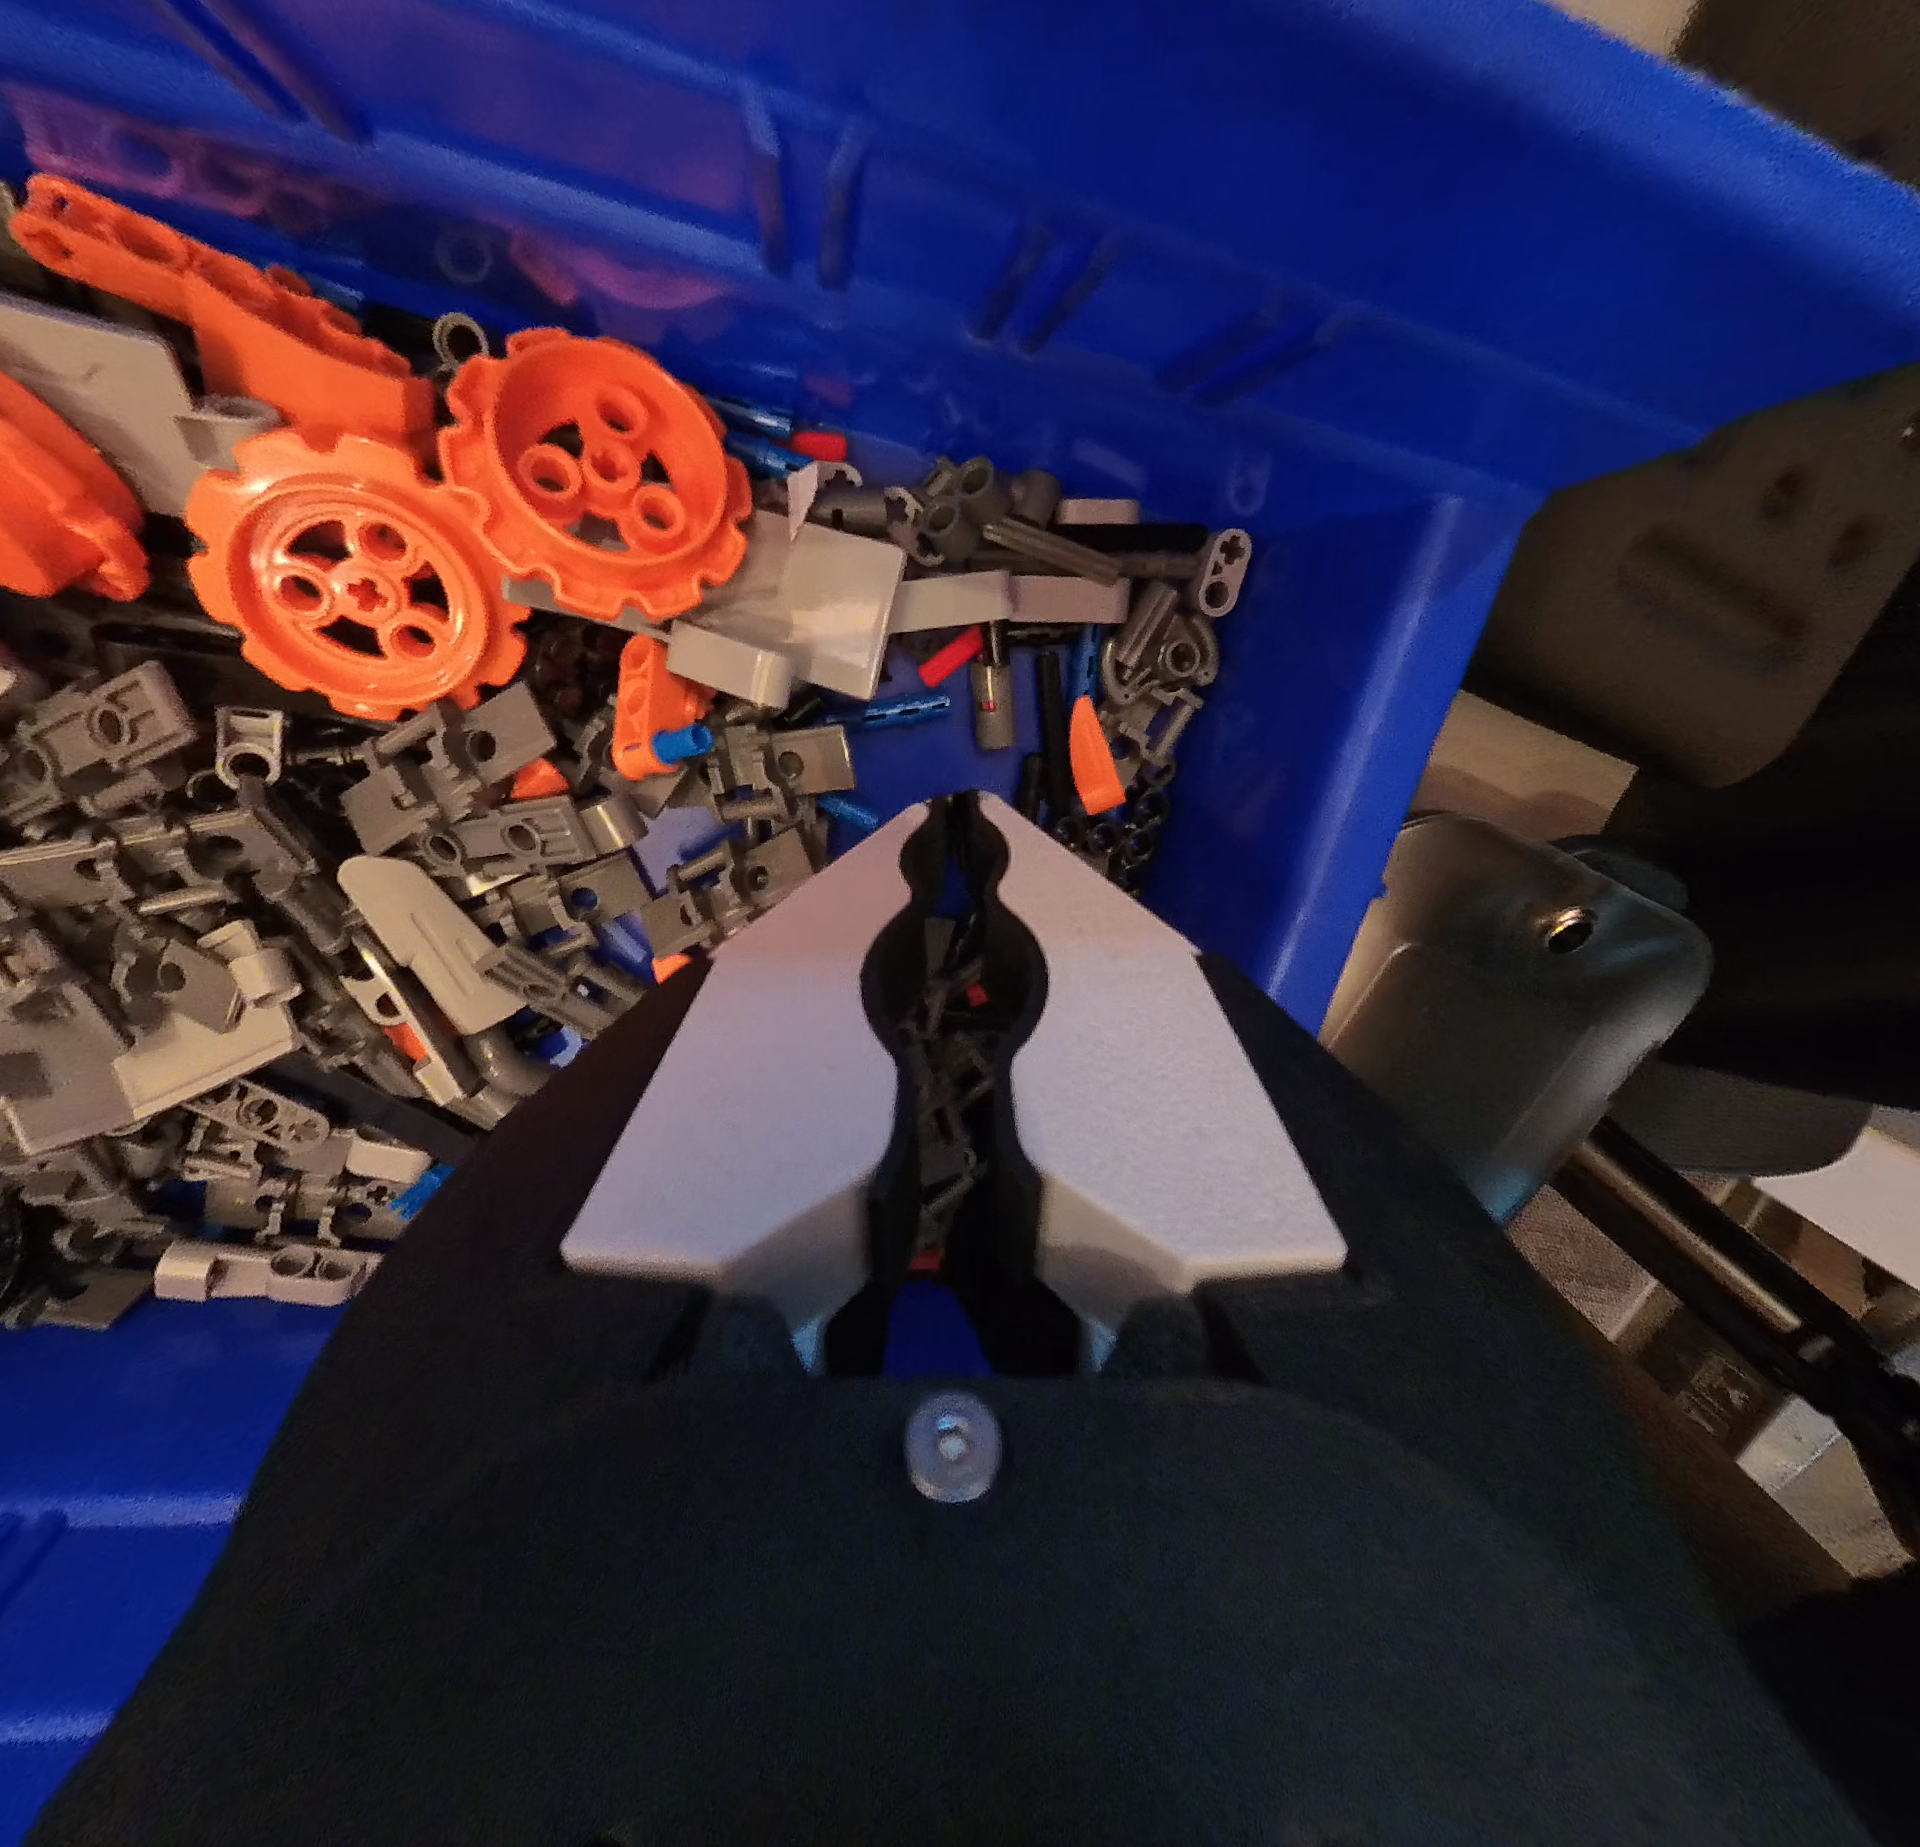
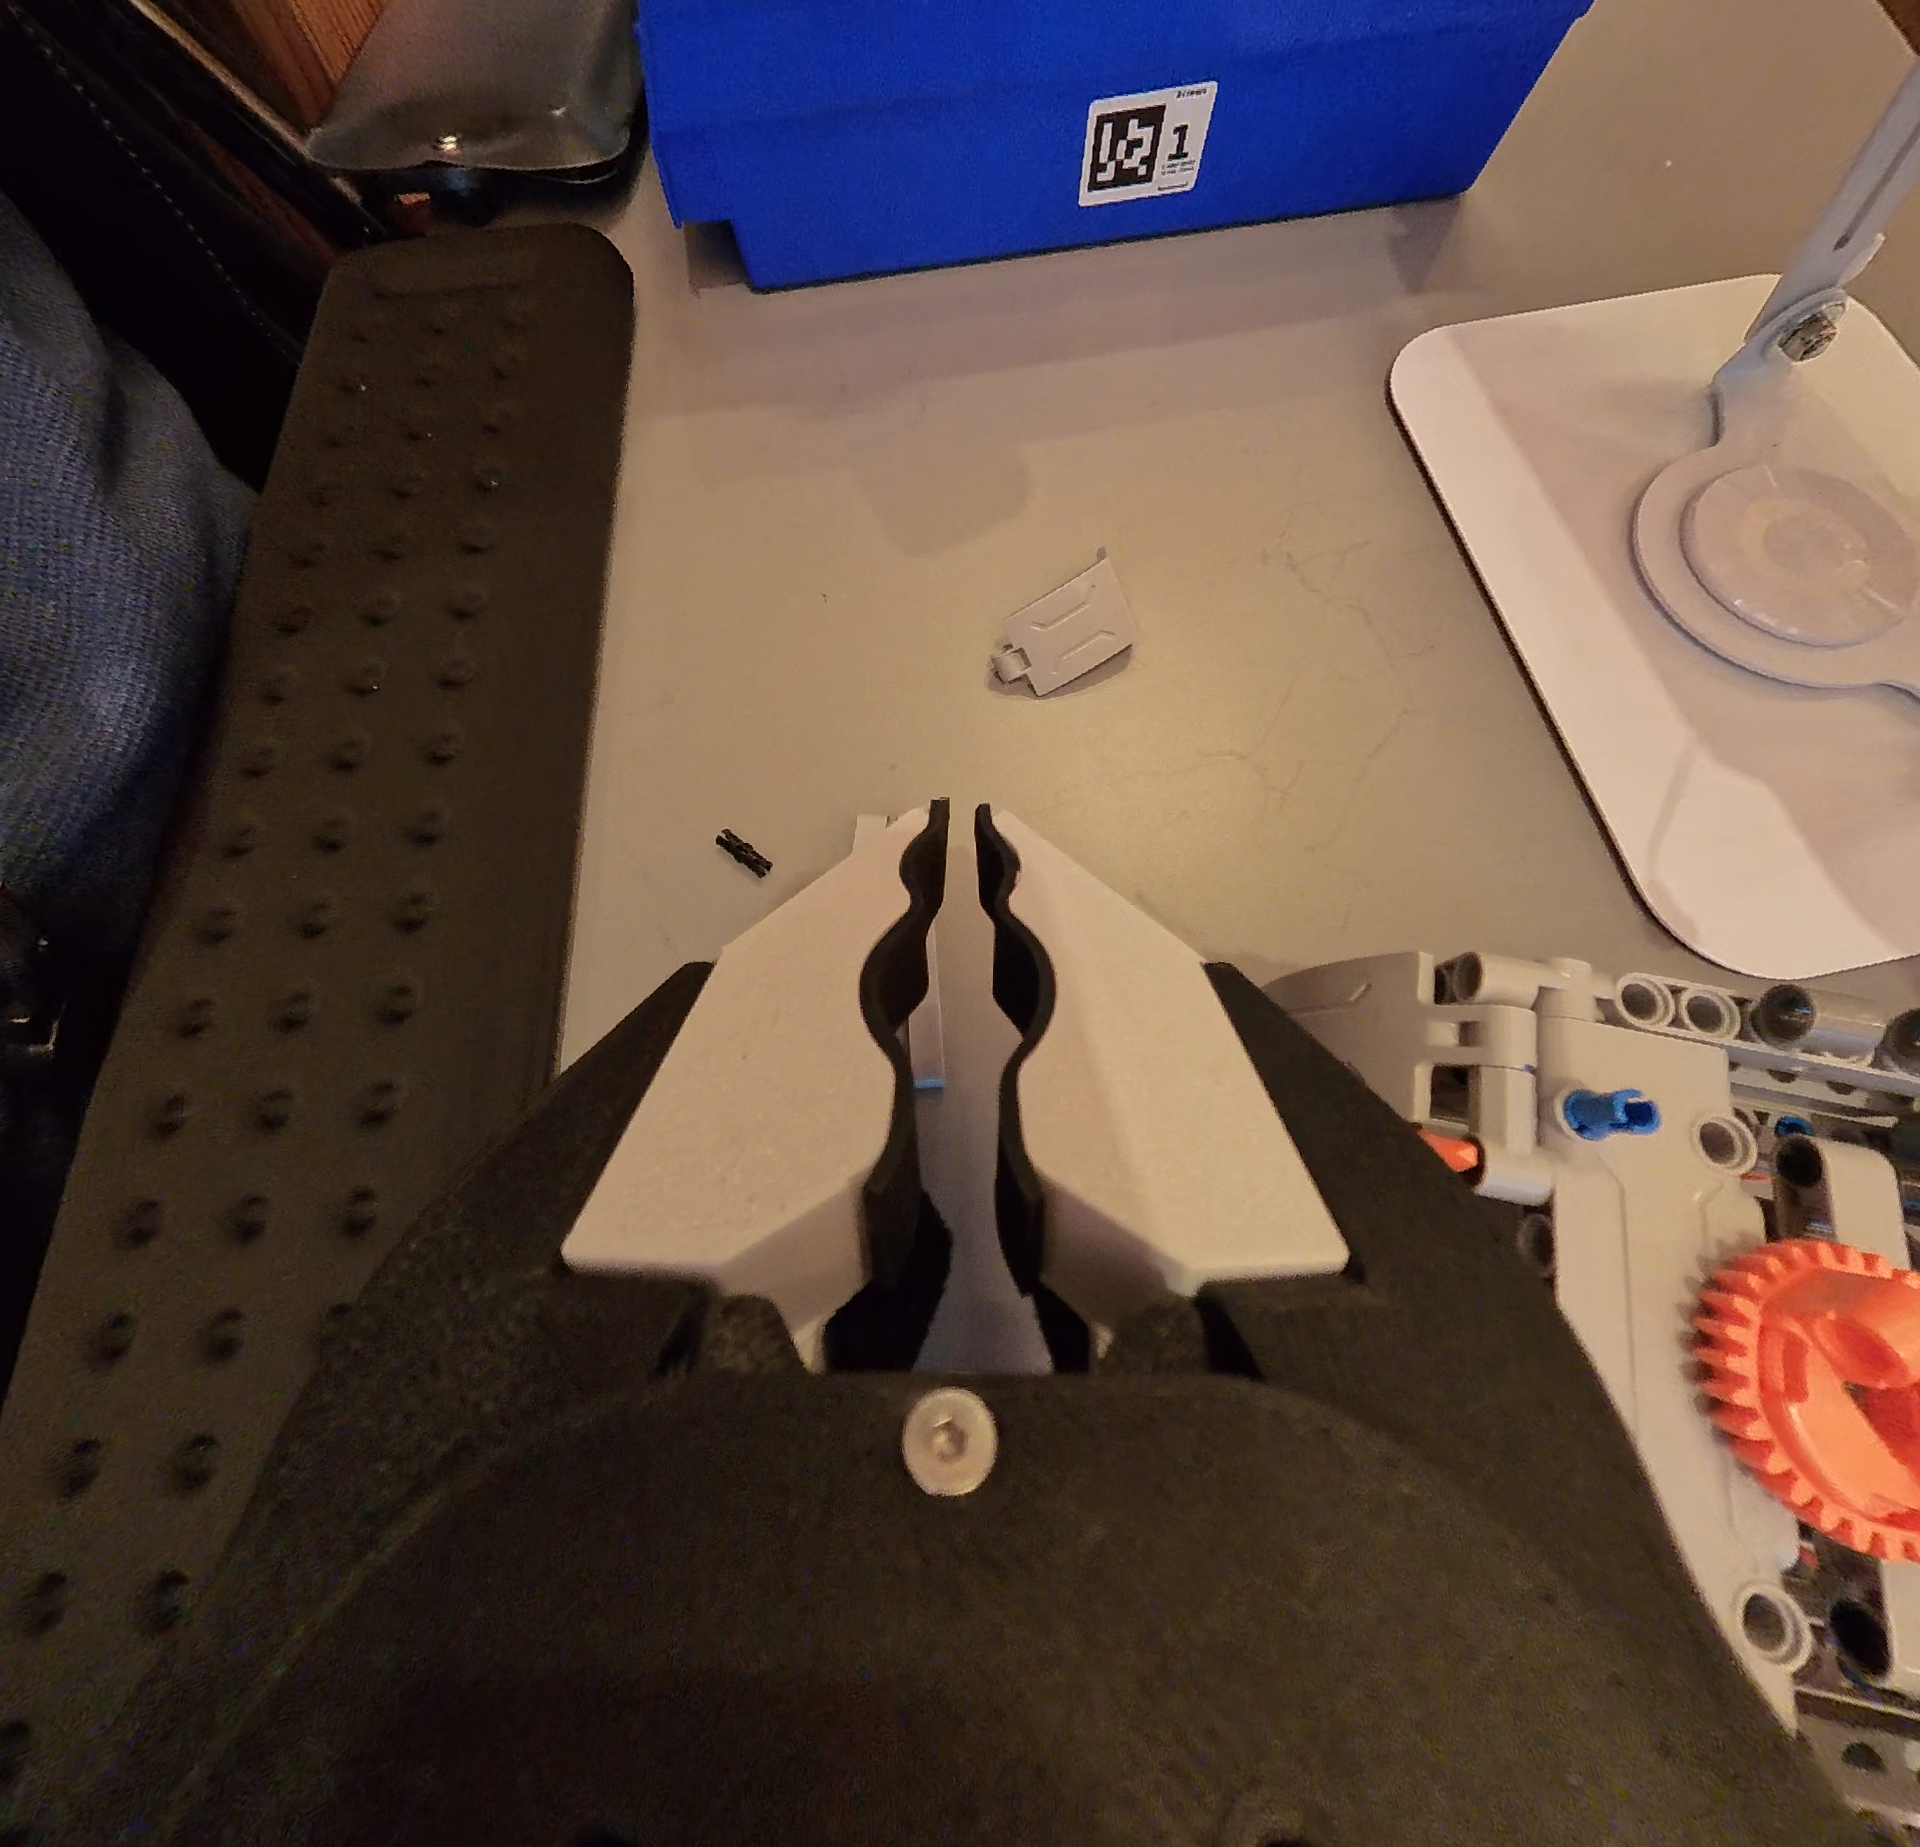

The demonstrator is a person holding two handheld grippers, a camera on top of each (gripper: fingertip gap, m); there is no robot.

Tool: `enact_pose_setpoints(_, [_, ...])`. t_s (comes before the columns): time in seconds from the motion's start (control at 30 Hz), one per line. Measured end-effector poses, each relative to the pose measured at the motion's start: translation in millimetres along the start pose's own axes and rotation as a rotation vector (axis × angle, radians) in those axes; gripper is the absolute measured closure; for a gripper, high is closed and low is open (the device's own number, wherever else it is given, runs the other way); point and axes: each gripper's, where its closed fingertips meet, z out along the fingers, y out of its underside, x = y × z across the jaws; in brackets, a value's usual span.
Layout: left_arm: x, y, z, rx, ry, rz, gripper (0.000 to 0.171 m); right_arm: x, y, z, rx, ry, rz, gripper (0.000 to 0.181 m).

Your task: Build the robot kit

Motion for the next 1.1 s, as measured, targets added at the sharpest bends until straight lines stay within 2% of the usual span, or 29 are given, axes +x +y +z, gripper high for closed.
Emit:
enact_pose_setpoints(0.03, [-0.4, -0.1, -2.8, 0.005, -0.003, 0.000, 0.171, 0.0, 0.0, 0.1, 0.000, 0.000, 0.000, 0.179])
enact_pose_setpoints(0.2, [1.5, -11.5, -24.6, 0.060, -0.036, 0.011, 0.171, -0.4, -1.1, -0.3, 0.003, 0.001, -0.003, 0.179])
enact_pose_setpoints(0.3, [6.2, -10.9, -31.5, 0.018, -0.053, 0.021, 0.171, -0.8, -1.7, -0.8, 0.004, 0.002, -0.007, 0.179])
enact_pose_setpoints(0.53, [3.9, 9.2, -3.5, -0.083, -0.044, -0.014, 0.157, -1.7, -3.3, -2.4, 0.010, 0.005, -0.012, 0.179])
enact_pose_setpoints(0.9, [-0.6, 10.5, 8.5, -0.084, -0.063, 0.037, 0.166, 0.1, -0.5, -1.5, 0.006, 0.004, -0.003, 0.179])
enact_pose_setpoints(1.0, [0.8, 2.1, -7.1, -0.035, -0.071, 0.035, 0.168, 0.1, -0.2, -1.1, 0.005, 0.002, -0.002, 0.179])
enact_pose_setpoints(1.1, [10.1, -27.5, -40.8, 0.067, -0.107, 0.063, 0.169, 0.3, -0.5, -1.5, 0.005, 0.005, -0.003, 0.179])
